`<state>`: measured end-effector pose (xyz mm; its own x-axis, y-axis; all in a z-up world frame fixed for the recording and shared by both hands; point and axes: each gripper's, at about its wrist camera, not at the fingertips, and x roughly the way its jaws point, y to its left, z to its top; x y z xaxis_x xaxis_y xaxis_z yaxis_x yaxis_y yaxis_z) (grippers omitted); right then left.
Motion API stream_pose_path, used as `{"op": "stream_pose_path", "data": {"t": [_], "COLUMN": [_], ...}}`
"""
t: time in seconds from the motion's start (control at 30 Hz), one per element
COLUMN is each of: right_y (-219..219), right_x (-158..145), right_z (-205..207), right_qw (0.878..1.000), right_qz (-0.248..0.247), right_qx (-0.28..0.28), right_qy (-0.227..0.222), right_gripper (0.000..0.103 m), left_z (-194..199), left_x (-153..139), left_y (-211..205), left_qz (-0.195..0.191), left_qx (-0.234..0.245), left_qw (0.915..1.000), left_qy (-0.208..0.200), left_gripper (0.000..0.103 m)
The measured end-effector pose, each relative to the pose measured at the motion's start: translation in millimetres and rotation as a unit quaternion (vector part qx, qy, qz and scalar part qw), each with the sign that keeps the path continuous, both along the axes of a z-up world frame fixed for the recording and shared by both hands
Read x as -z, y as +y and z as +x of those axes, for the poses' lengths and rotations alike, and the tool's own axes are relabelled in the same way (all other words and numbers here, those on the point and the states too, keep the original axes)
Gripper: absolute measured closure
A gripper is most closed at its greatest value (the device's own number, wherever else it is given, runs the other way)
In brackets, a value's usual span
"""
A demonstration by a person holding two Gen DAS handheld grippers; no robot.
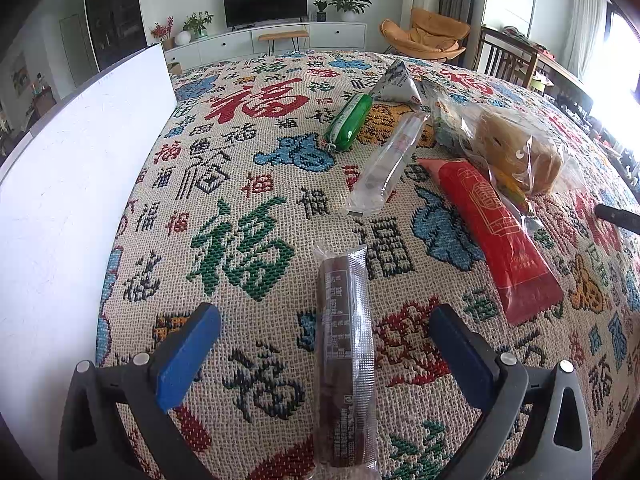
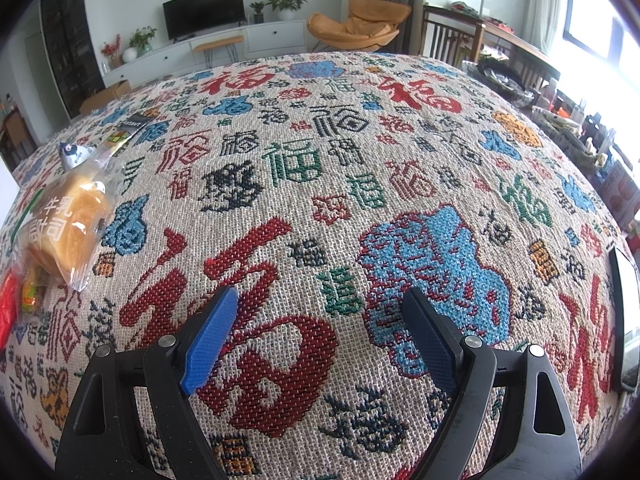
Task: Organize snacks
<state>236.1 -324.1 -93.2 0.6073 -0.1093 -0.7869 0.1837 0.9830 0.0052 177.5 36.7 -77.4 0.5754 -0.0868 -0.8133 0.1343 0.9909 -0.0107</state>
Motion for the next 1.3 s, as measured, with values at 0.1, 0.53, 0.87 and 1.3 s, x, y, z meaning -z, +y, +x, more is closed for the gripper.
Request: {"op": "stream_pose_path", "data": {"t": [0.1,0.53,0.87,1.3], "right_y": [28,260,250,56], "right_x": [-20,-31,-23,-47], "right_z": [-15,41,10,-45], "right_qw": [0.992,0.929,0.934,0.989], "right_qz": [0.112,0.17,0.087,-0.005], "right_qx": [-0.054,-0.286,-0.318,-0.14], "right_qy": [0.009,0.161,0.136,-0.057], "right_gripper": [0.016,0.019,0.087,0.087], "left_z": [0,0,0,0], "left_x": [0,0,0,0], "left_y": [0,0,0,0], "left_qz": [0.0,0.0,0.0,0.0], "left_qx": [0.0,0.0,-0.001,-0.001], "left_qw": [1.0,1.0,1.0,1.0], "left_qy": [0.0,0.0,0.0,0.0], "left_gripper": [0.0,0.0,0.0,0.0]}}
